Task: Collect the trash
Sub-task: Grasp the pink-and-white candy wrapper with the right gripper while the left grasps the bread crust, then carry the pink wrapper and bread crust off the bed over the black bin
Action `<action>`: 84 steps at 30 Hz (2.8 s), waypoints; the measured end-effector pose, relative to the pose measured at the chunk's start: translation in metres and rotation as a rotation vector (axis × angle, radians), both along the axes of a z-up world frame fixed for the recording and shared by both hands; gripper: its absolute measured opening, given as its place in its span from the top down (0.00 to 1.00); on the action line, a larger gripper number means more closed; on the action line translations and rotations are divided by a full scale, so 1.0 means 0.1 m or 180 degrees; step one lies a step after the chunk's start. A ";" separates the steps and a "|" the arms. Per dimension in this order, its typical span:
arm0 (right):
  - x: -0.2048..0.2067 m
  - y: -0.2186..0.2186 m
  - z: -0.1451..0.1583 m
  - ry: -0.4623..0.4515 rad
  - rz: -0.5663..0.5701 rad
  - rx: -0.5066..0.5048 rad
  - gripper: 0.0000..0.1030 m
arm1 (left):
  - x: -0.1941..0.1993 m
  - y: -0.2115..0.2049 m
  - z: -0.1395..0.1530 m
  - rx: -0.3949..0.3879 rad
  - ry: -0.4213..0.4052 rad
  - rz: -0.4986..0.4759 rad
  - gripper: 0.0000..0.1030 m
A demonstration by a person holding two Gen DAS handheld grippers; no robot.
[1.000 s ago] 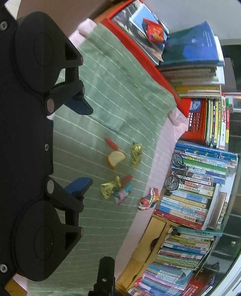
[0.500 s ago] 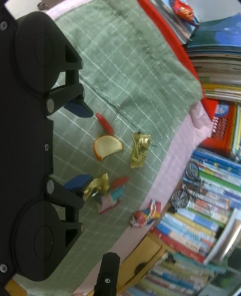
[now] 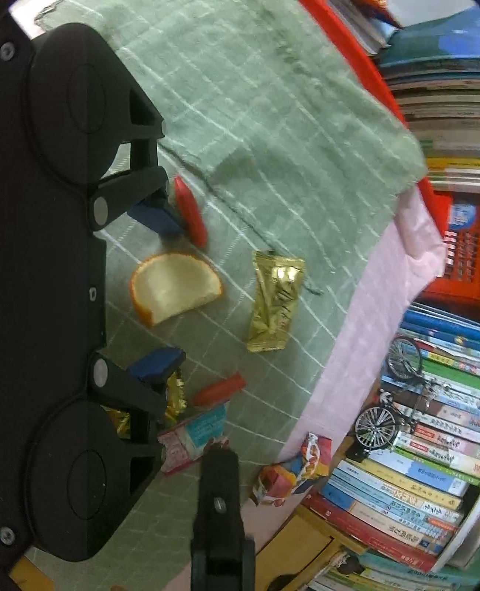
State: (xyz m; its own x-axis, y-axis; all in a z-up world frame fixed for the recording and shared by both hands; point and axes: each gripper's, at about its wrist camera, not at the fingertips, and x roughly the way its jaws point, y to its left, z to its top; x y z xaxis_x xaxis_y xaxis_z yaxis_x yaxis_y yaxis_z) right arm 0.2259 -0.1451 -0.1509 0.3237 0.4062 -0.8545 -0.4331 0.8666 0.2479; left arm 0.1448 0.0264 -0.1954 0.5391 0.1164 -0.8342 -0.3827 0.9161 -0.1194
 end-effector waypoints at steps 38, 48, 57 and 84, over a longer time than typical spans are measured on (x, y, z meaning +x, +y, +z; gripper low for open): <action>-0.19 -0.48 0.05 0.0089 -0.0398 0.0028 0.50 | 0.12 -0.20 0.14 -0.0078 0.0020 -0.0042 0.68; -0.38 -0.48 0.30 -0.0045 -0.0369 0.0063 0.51 | -0.06 -0.27 0.52 -0.0043 -0.0180 -0.0192 0.68; -0.83 -0.49 0.65 -0.0217 -0.0441 0.0148 0.51 | -0.47 -0.27 0.90 -0.0040 -0.0363 -0.0394 0.68; -2.67 -0.15 1.02 -0.0342 -0.0469 0.0088 0.51 | -2.34 -0.02 1.26 0.0069 -0.0319 -0.0820 0.68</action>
State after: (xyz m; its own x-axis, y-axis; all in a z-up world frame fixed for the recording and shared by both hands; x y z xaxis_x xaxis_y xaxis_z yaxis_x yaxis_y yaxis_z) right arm -0.0410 -0.1601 -0.0489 0.4702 0.3705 -0.8010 -0.3272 0.9161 0.2317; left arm -0.0890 0.0243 -0.0695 0.6330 -0.0181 -0.7739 -0.1238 0.9845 -0.1243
